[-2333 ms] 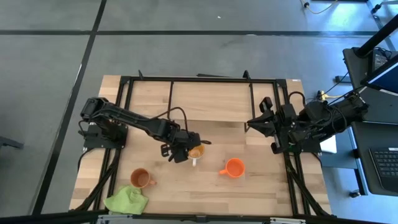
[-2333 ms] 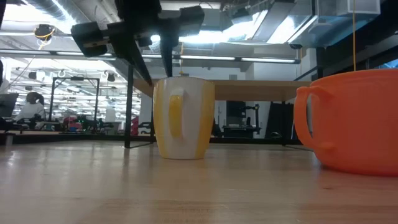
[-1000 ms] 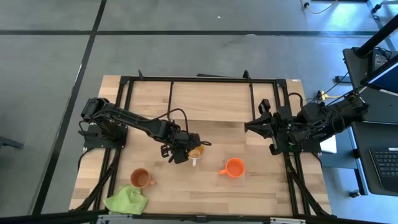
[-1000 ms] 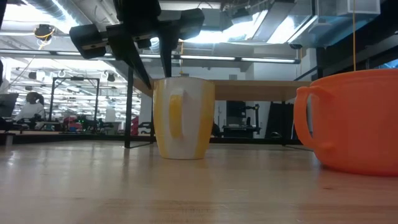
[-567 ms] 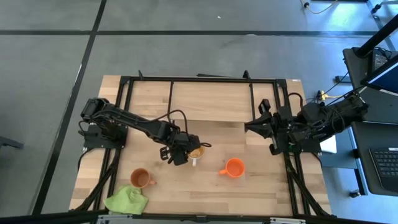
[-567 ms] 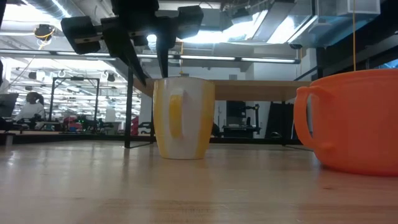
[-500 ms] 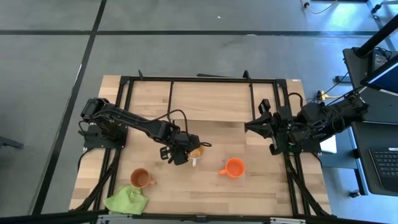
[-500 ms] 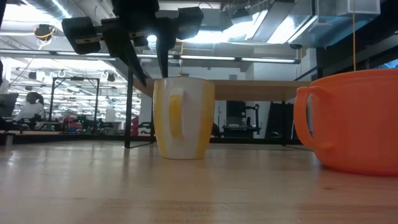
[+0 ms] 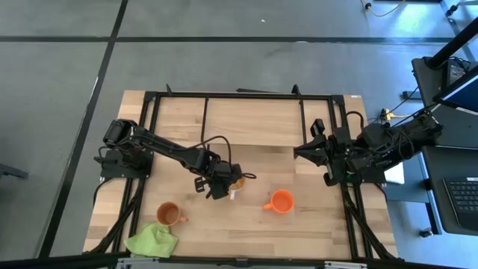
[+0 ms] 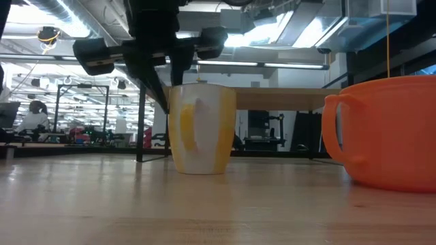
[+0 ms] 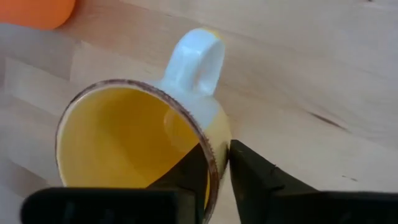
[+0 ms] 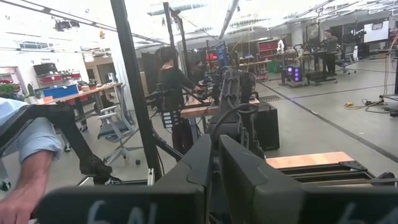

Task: Stack small to large cups/mugs on shelf
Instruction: Put the yellow mug on the shelf

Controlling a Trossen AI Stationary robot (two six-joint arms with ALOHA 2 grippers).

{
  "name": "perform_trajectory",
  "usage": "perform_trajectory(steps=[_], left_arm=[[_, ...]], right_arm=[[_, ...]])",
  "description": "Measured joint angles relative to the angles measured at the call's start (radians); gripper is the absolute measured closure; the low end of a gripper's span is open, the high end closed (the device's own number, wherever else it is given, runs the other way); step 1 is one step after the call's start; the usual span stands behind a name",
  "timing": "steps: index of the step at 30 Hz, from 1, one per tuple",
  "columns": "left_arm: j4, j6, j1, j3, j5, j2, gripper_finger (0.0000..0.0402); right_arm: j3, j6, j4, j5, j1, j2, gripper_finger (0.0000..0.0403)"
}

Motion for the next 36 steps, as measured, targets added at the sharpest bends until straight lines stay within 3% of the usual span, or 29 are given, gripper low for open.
perform_trajectory(steps=[5,16,30,32,36], left_arm=[[0.008,0.000,0.000,0.000,-0.031,0.001,0.0390],[-0.073,-0.030,0.000,0.020,-0.034,-0.006,0.0391],[-0.628,-0.241,0.107,0.572,0.028,-0.006,0.0392],[-0.690,-0.254,0.126,0.630,0.007,-0.006,0.0392],[-0.767,-0.311,0.157,0.697,-0.146,-0.006,0.0392]], right_arm=[[0.000,0.000,0.000,0.000,0.000,0.000,0.0368],[0.000,-0.002,0.000,0.000,0.000,0.000,0.0368],[0.000,-0.005,-0.001,0.046,0.000,0.000,0.0368],[0.000,-0.007,-0.001,0.046,0.000,0.000,0.0368],[0.000,-0.031,-0.002,0.046,0.000,0.000,0.0368]])
